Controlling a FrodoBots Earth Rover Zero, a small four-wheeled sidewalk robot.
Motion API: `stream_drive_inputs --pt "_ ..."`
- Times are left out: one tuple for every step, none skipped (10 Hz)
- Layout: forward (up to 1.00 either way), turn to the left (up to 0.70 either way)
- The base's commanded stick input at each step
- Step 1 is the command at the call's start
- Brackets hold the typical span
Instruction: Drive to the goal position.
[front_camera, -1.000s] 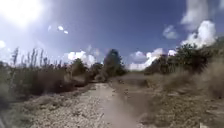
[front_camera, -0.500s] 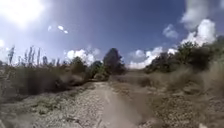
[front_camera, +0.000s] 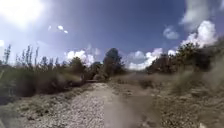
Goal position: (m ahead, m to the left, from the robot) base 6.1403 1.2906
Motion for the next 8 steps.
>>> stream_drive_inputs --pt "0.45 0.00" --pt "0.45 0.00" --pt "0.45 0.00" --pt "0.45 0.00" --pt "0.45 0.00" --pt "0.45 0.00" --pt "0.45 0.00" --pt "0.45 0.00"
